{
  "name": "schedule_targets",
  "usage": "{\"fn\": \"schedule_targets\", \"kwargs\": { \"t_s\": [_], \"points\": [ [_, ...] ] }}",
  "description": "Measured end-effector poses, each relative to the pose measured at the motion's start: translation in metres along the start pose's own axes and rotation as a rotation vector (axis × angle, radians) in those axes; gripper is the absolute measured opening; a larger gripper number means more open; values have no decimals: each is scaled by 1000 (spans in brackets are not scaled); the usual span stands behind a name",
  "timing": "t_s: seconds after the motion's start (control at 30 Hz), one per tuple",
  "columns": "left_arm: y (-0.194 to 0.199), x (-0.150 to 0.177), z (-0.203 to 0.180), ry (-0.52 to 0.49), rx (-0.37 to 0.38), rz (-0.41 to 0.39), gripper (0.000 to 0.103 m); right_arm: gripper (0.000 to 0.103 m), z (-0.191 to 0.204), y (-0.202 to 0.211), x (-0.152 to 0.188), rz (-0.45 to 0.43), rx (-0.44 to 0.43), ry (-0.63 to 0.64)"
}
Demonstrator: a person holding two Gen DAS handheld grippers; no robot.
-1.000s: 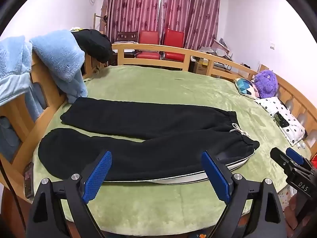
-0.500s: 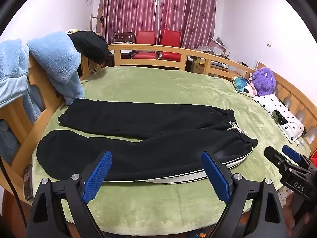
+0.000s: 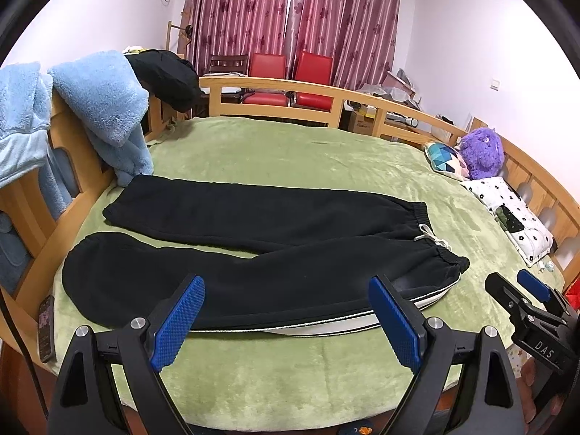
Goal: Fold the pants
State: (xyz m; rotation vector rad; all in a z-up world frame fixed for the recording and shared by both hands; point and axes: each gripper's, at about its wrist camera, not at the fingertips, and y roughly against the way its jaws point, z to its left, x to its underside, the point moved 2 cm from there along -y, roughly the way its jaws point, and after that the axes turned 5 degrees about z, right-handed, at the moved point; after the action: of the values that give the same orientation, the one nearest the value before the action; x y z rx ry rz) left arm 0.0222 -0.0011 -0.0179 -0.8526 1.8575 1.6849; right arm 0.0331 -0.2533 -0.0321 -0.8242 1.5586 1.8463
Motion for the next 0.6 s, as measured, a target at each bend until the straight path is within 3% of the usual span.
{"fn": "schedule_targets", "kwargs": {
  "t_s": [0.6],
  "points": [
    [-3,1,0,2,9,4,92,98,3,2,-1,-15,20,15]
  ]
}}
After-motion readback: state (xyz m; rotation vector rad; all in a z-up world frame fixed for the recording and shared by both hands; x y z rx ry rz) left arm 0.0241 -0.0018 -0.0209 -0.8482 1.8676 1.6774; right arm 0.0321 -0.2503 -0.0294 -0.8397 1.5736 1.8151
